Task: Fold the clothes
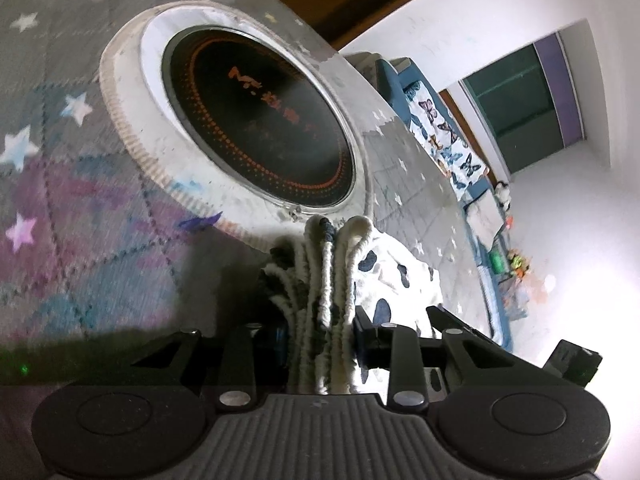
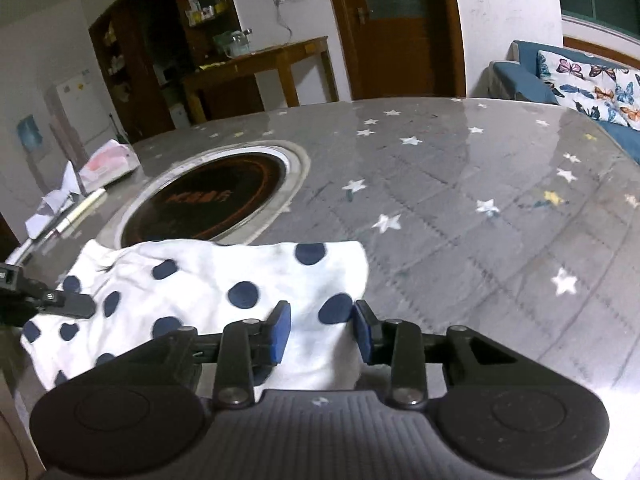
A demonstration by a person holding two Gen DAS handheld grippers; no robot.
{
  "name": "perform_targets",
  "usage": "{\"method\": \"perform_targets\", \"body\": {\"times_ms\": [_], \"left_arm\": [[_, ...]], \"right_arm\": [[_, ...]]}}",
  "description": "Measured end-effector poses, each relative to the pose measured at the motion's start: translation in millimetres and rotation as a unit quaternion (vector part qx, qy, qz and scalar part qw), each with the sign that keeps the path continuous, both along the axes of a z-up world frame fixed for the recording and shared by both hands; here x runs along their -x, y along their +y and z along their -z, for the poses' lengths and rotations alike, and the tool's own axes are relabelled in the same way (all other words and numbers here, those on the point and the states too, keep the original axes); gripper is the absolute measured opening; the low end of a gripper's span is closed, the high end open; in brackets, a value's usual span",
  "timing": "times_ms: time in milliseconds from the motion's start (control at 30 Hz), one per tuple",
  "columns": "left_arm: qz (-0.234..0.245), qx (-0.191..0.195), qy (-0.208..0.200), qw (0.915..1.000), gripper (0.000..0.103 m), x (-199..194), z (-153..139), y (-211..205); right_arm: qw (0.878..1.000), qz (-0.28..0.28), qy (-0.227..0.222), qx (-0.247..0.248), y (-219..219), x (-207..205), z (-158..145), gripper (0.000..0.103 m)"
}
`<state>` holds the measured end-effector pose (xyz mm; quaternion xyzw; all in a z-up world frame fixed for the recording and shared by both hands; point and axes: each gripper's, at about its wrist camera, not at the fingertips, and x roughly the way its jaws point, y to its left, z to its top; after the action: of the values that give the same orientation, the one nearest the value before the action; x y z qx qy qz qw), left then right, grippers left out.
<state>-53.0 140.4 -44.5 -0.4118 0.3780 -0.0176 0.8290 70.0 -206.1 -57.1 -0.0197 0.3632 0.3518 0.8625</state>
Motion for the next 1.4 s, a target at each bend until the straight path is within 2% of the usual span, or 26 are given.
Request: {"method": "perform_targets", "body": {"times_ms": [67,167,367,667,800,967,1167,1233,1300,1333,1400], "left_arm": [[0.007,-0.019,-0.003,0.9998,0.032,-2.3,-5.1,-3.3],[0.021,-0.044,-0.012,0.9987,0.032,-9.1,-16.7,-9.1],[0.063,-0.088,-0.039,0.9934,0.031,-43.3,-42.7,-30.8],[0.118,-0.11,-0.063,0.9848,0.031,-114.0,-61.6,-87.4],[0.134,-0.127,-0.064,0.9806,0.031,-140.6,-59.4,-111.2],[0.142,-0.134,-0.046,0.9795,0.031,-164.0,-42.8,-127.3],[0.14,-0.158,-0.021,0.9774,0.04,-179.6,-28.7,-129.9],[0.138,-0.164,-0.019,0.9765,0.052,-180.9,-28.8,-128.2],[0.136,-0.174,-0.023,0.975,0.056,-180.1,-32.8,-126.9],[0.134,-0.18,-0.026,0.9741,0.061,-179.6,-35.7,-126.5],[0.124,-0.196,-0.038,0.972,0.068,-180.4,-43.9,-126.6]], "right_arm": [[1.0,0.004,-0.005,-0.007,-1.4,5.6,-1.1,0.011],[1.0,0.014,-0.021,-0.013,-6.2,13.0,-7.5,0.007],[0.996,0.052,-0.064,-0.023,-28.7,11.1,-35.4,0.005],[0.986,0.116,-0.123,0.006,-57.7,-23.3,-71.2,0.005],[0.981,0.141,-0.132,0.028,-70.6,-45.7,-73.3,0.005],[0.979,0.161,-0.117,0.049,-77.7,-75.5,-60.2,0.005],[0.976,0.185,-0.083,0.075,-80.1,-104.7,-25.8,0.01],[0.976,0.188,-0.079,0.076,-80.4,-109.5,-21.3,0.011],[0.977,0.187,-0.075,0.068,-81.3,-112.8,-21.1,0.011],[0.978,0.186,-0.073,0.064,-81.7,-114.5,-21.1,0.012],[0.979,0.185,-0.069,0.057,-82.6,-117.9,-20.9,0.019]]}}
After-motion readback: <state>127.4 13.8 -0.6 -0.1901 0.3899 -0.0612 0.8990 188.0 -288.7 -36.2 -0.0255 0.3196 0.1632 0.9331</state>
